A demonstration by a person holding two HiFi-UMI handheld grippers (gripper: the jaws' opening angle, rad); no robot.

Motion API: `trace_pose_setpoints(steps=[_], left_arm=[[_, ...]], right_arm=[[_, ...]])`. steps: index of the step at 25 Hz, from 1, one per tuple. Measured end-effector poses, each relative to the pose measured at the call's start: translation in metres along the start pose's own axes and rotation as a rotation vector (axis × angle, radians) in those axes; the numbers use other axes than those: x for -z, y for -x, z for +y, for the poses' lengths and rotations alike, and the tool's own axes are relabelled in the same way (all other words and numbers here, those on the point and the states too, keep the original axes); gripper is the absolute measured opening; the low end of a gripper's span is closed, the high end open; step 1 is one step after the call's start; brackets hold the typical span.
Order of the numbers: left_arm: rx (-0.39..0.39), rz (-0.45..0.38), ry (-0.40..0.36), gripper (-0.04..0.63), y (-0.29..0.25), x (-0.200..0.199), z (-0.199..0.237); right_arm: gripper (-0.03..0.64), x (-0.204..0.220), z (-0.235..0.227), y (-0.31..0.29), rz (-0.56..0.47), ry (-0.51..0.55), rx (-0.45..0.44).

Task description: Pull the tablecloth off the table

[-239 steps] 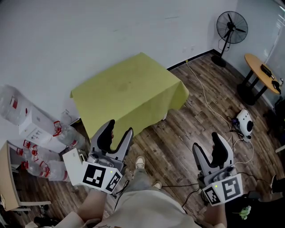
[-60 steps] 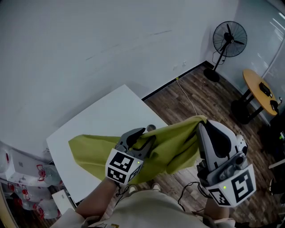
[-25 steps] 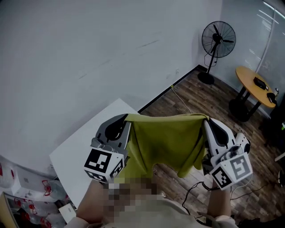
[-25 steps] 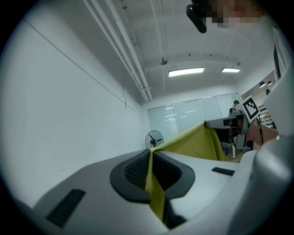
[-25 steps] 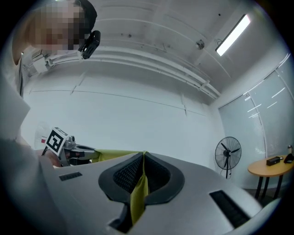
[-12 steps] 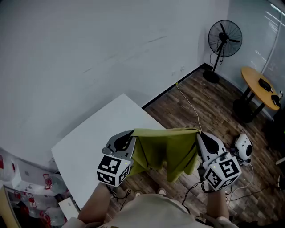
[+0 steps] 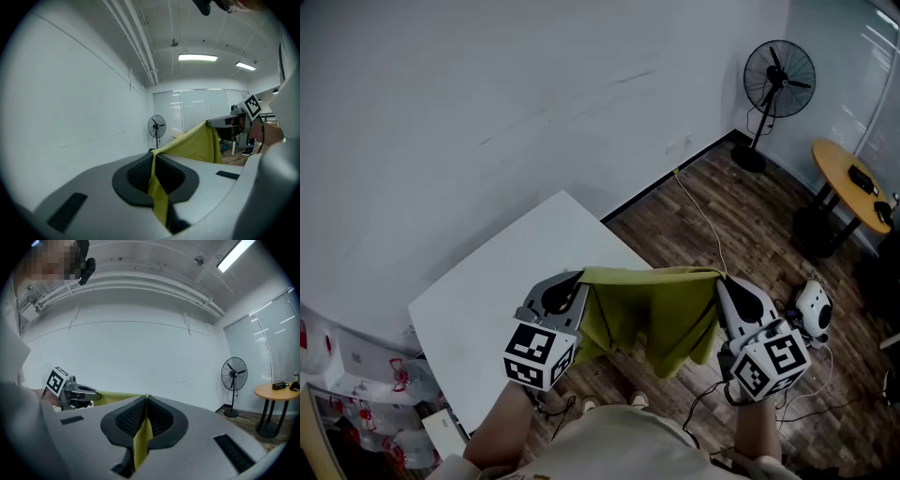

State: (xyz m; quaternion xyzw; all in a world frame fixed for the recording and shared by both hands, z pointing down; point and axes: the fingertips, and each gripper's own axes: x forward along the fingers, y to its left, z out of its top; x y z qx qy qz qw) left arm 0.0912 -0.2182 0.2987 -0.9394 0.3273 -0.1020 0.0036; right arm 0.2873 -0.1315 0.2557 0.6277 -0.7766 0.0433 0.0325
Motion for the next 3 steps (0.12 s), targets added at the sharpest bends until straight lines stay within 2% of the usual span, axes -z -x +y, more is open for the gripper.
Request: trace_pose_setpoints(steps=[3], left_arm=[[0.0,-0.005,0.003,0.023,-0.0029,-0.0012,0.0]], right_arm=[[0.034,0.0017,-0.0026,-0.0001,0.002,-0.003,0.004]])
